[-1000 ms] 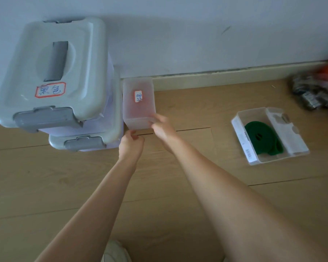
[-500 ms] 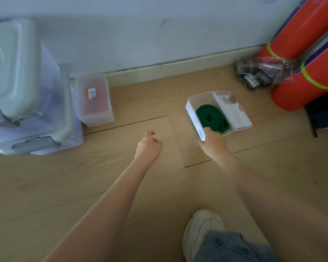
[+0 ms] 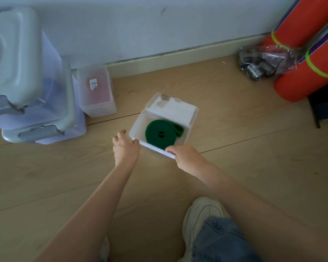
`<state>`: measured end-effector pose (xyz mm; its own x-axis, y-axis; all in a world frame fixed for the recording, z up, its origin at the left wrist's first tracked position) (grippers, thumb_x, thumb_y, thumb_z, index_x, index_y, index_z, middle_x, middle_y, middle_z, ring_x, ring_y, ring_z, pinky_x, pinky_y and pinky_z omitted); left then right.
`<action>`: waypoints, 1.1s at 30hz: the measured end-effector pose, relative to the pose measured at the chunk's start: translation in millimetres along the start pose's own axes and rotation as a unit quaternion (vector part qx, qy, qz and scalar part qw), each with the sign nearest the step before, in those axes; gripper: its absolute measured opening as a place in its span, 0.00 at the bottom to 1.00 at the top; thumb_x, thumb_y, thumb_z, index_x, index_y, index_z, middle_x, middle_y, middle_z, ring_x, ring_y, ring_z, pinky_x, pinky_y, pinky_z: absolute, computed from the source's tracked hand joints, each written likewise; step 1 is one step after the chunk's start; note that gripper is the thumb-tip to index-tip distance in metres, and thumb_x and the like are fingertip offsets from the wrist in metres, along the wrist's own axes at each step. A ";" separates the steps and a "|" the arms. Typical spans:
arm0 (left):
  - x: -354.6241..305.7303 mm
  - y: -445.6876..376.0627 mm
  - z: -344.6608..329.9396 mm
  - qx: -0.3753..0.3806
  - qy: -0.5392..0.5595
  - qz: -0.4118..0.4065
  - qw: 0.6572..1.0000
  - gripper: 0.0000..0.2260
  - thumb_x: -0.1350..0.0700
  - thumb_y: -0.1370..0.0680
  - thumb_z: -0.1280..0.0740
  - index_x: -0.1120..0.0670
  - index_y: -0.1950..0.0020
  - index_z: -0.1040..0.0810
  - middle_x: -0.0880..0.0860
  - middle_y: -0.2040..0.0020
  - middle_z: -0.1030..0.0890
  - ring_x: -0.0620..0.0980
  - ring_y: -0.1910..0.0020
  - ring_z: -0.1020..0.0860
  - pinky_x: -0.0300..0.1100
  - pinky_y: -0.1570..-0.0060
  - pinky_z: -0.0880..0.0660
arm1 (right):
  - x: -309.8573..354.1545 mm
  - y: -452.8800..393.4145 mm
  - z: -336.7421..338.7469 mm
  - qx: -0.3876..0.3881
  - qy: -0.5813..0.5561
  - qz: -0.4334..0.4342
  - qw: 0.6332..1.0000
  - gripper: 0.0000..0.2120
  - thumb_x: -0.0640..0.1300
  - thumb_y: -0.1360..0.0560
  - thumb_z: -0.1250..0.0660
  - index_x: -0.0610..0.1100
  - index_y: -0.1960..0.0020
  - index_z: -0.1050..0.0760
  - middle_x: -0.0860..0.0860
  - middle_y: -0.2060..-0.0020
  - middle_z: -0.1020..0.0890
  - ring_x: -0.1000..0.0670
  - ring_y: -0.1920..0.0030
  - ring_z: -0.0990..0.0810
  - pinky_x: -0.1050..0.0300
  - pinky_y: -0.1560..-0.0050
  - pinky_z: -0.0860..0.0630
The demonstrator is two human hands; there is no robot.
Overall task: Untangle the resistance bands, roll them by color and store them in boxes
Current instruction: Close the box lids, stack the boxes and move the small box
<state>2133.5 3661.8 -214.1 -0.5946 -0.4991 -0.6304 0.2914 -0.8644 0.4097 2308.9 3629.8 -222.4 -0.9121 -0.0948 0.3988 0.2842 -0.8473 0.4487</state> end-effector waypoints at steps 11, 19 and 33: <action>13.7 -35.6 -1.4 0.071 0.171 0.076 0.980 0.18 0.48 0.19 0.47 0.53 0.32 0.30 0.53 0.34 0.27 0.54 0.38 0.28 0.46 0.39 0.34 | -53.9 -57.1 43.6 -0.150 -0.659 -0.262 0.689 0.22 0.55 0.21 0.43 0.42 0.32 0.32 0.47 0.38 0.24 0.47 0.39 0.25 0.52 0.37 0.33; 30.7 -25.4 9.9 0.170 0.393 0.118 0.896 0.20 0.42 0.20 0.47 0.47 0.31 0.34 0.52 0.39 0.25 0.51 0.45 0.23 0.46 0.51 0.28 | -11.5 -47.8 53.7 -0.019 -0.182 -0.057 0.981 0.15 0.53 0.25 0.34 0.50 0.40 0.26 0.49 0.46 0.26 0.47 0.46 0.26 0.53 0.39 0.34; 45.2 -7.7 -5.3 0.090 0.241 0.060 0.965 0.27 0.65 0.25 0.35 0.47 0.29 0.33 0.51 0.42 0.24 0.53 0.44 0.23 0.53 0.41 0.26 | 25.1 -32.7 -9.7 -0.085 0.254 -0.042 0.962 0.48 0.54 0.28 0.31 0.55 0.26 0.66 0.38 0.25 0.58 0.32 0.26 0.58 0.33 0.30 0.55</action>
<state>2108.3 3645.6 -249.2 -0.1348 -0.6023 -0.7868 0.1768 -0.7959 0.5790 2273.8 3650.1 -234.7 -0.9685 -0.2297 -0.0958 0.1905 -0.9321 0.3082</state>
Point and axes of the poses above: each hand's wrist, its own y-axis away from the middle knuckle, its own z-axis out of the back of the hand, x = y × z, the point moved 8 cm from there along -y, towards the middle knuckle
